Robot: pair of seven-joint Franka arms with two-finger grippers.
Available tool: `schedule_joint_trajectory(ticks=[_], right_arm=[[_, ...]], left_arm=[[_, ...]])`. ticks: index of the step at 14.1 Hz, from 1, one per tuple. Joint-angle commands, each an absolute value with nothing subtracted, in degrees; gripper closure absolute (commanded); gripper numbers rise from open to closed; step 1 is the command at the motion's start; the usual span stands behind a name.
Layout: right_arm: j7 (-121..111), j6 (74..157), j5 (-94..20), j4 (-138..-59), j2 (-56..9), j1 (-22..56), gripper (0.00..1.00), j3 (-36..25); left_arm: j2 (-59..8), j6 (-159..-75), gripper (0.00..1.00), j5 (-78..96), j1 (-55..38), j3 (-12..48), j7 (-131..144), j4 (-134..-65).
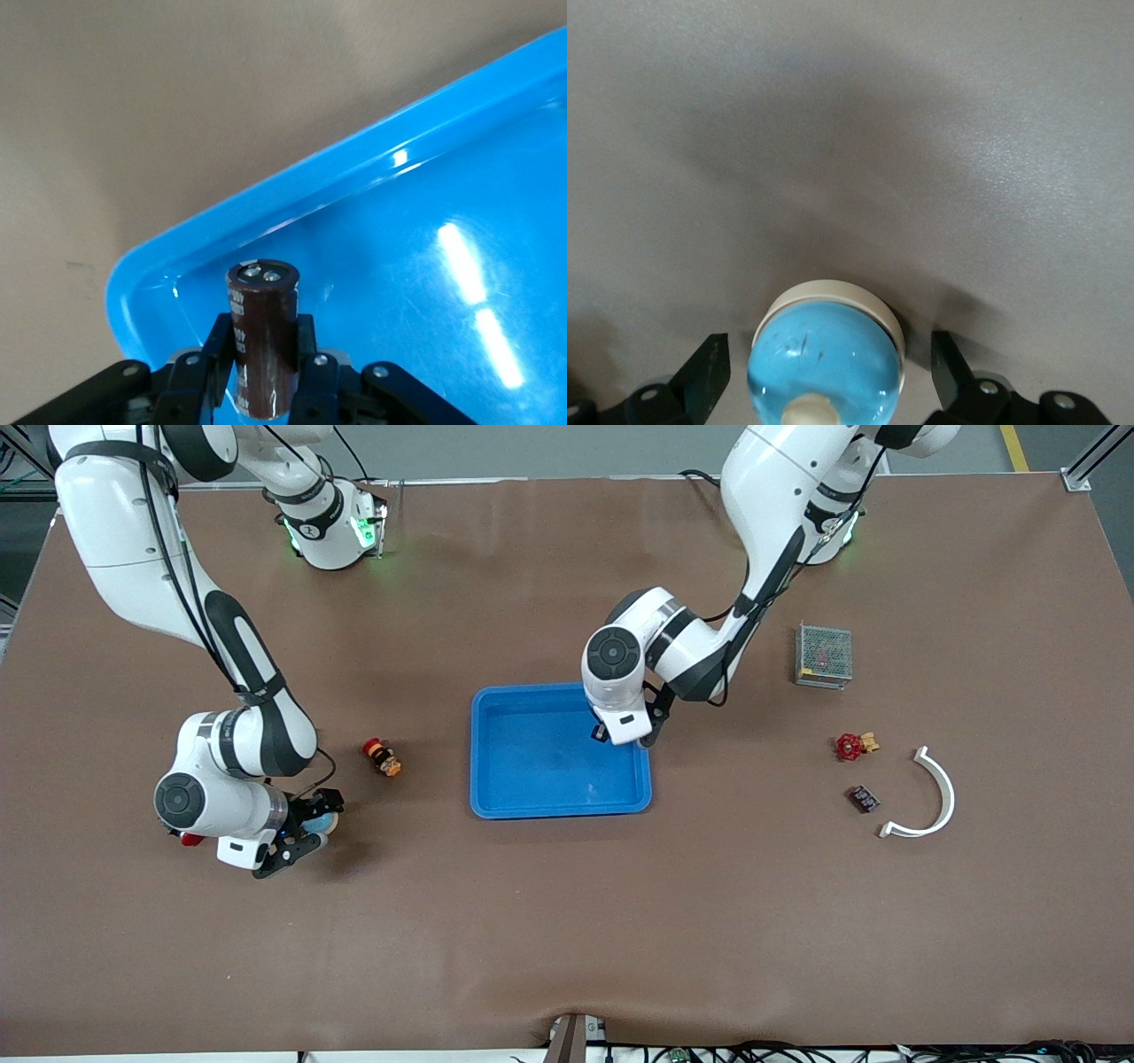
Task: Place electrolytic capacitor and blue bell in tray
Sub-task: 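Lower the capacitor into the blue tray and open the left gripper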
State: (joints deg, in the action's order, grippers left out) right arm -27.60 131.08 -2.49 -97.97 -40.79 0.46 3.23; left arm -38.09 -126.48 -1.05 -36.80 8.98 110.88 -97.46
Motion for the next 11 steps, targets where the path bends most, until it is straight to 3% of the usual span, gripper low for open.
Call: schedule_joint_trajectory(ticks=[1,4,5,7,8,11], right_arm=[[-28.6,131.6,-3.0,-97.8,-41.0,0.1,0.16,3.5],[-28.6,131.6,-3.0,-97.8,-41.0,0.2,0.35,3.5],[-28.6,131.5,-3.0,-97.8,-41.0,0.2,0.42,3.5],[-28.6,131.4,-3.0,-97.7,-41.0,0.2,0.62,3.5],[-28.6,131.3,-3.0,-97.6,-41.0,0.3,0.63,3.5],[-28.5,131.0,-3.0,-97.2,-40.8,0.2,0.62,3.5]], left_arm=[[-41.0,-125.2,1.0,-0.8,-37.3,8.5,113.3,-92.8],[-41.7,-125.2,1.0,-0.6,-37.1,8.4,113.8,-92.7],[-41.7,-125.2,0.85,-0.5,-36.9,8.4,113.8,-92.8],[-41.7,-125.2,0.15,-0.5,-36.7,8.3,113.6,-92.7],[-41.6,-125.2,0.0,-1.0,-36.9,8.2,113.0,-92.7],[-40.6,-124.5,0.0,-1.6,-36.4,7.8,113.0,-91.4]])
